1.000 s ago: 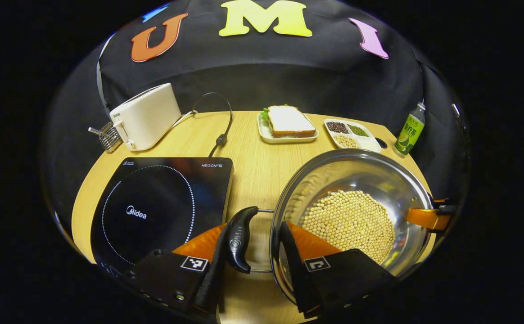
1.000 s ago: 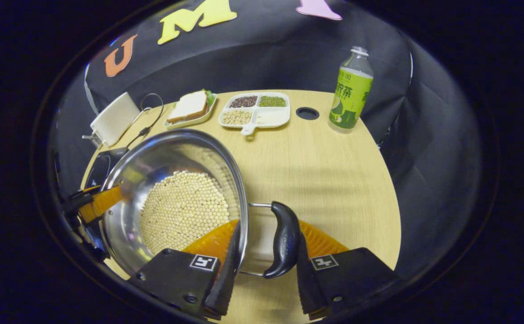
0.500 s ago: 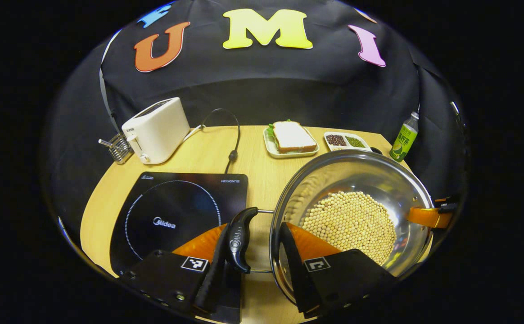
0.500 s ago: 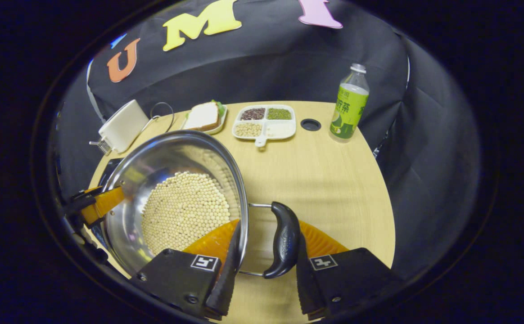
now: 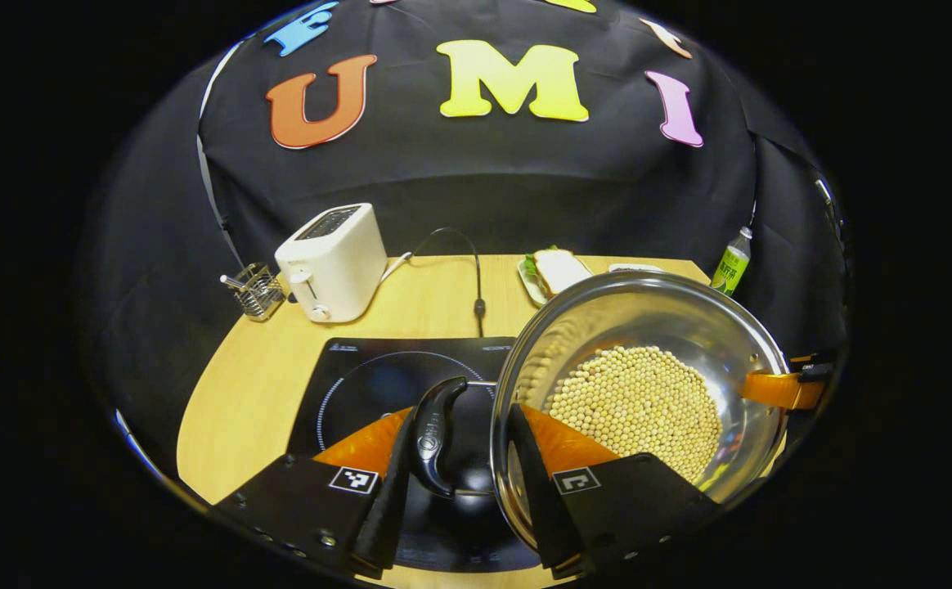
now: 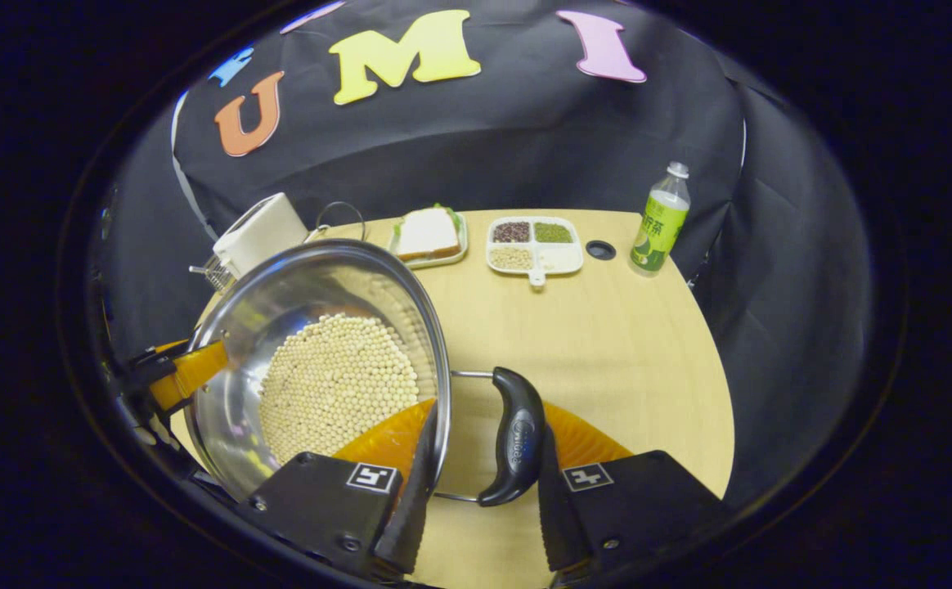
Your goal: First push the handle of the pot to place it horizontally, then grasp the pot with both hands and set it on the induction cooktop.
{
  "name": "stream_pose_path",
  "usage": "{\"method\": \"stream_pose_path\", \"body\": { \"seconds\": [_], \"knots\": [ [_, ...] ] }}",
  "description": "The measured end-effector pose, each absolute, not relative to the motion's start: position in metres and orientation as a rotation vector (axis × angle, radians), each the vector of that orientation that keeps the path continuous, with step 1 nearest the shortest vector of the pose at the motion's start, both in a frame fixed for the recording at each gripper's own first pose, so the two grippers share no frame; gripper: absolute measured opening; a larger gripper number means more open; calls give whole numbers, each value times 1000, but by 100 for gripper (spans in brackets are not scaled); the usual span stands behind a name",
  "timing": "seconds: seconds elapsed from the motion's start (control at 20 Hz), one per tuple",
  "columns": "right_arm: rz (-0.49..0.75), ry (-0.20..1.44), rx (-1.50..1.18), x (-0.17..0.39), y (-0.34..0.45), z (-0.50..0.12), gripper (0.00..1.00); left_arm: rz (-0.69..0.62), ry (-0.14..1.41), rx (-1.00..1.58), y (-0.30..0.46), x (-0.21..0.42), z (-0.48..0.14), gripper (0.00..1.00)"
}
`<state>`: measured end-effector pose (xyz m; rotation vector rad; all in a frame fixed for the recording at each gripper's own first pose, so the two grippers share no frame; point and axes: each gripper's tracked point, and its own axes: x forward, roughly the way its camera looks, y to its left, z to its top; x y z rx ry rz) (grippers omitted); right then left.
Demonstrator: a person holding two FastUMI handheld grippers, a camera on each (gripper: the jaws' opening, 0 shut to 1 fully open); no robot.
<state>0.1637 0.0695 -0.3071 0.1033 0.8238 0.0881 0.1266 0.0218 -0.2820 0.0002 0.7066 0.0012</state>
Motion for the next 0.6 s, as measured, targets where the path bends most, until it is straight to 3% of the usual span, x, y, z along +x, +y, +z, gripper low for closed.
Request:
{"method": "stream_pose_path", "body": {
  "seconds": [0.6],
  "knots": [
    [133,824,121,162,185,-290,57,59,683,34,131,117,-262,62]
  ]
}}
